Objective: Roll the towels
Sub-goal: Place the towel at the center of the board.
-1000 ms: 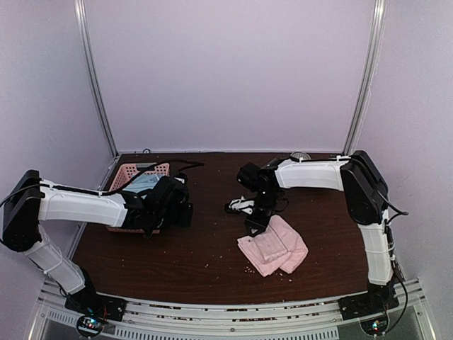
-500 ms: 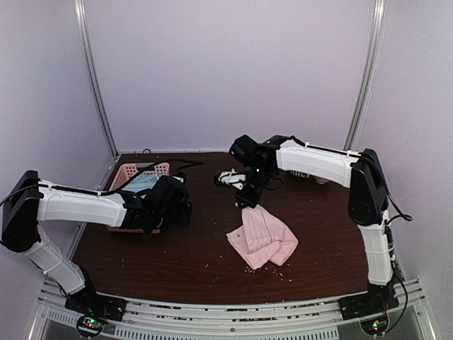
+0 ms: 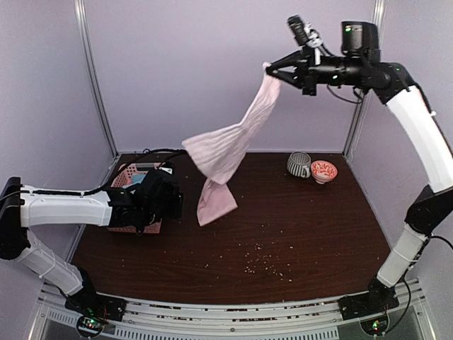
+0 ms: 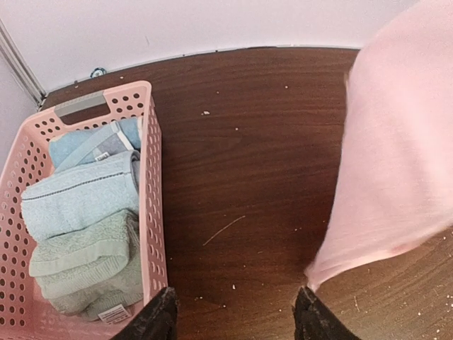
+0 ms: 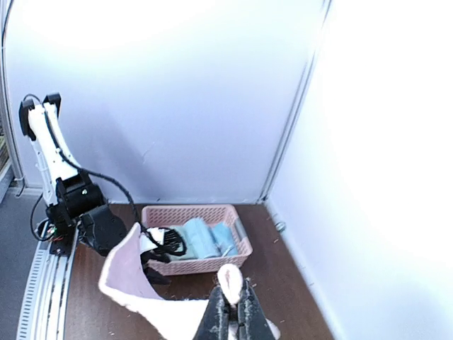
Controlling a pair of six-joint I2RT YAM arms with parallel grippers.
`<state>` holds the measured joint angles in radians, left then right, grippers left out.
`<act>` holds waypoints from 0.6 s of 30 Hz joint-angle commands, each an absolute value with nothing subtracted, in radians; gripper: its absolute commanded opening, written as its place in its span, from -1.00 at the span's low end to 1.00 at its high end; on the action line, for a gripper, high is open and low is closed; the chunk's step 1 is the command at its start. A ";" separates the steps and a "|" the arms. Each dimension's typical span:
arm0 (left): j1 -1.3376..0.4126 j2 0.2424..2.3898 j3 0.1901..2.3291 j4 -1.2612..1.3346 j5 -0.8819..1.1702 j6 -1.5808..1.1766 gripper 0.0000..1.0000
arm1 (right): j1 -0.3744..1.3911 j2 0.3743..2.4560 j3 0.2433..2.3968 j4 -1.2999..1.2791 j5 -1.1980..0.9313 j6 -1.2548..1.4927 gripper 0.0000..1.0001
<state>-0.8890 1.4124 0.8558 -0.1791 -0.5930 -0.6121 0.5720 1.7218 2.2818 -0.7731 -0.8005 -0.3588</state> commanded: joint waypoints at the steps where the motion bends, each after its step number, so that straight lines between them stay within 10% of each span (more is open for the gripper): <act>1: -0.881 1.381 0.871 -0.144 -0.649 -0.615 0.13 | 0.426 1.640 2.117 -0.760 -1.010 -0.391 -1.00; 10: -0.869 1.504 0.893 -0.069 -0.509 -0.494 0.13 | 0.206 1.522 1.260 -0.911 -0.755 -0.833 -1.00; 18: -0.841 1.770 1.076 -0.077 -0.312 -0.368 -0.01 | 0.040 1.576 1.185 -1.177 -0.710 -1.051 -0.82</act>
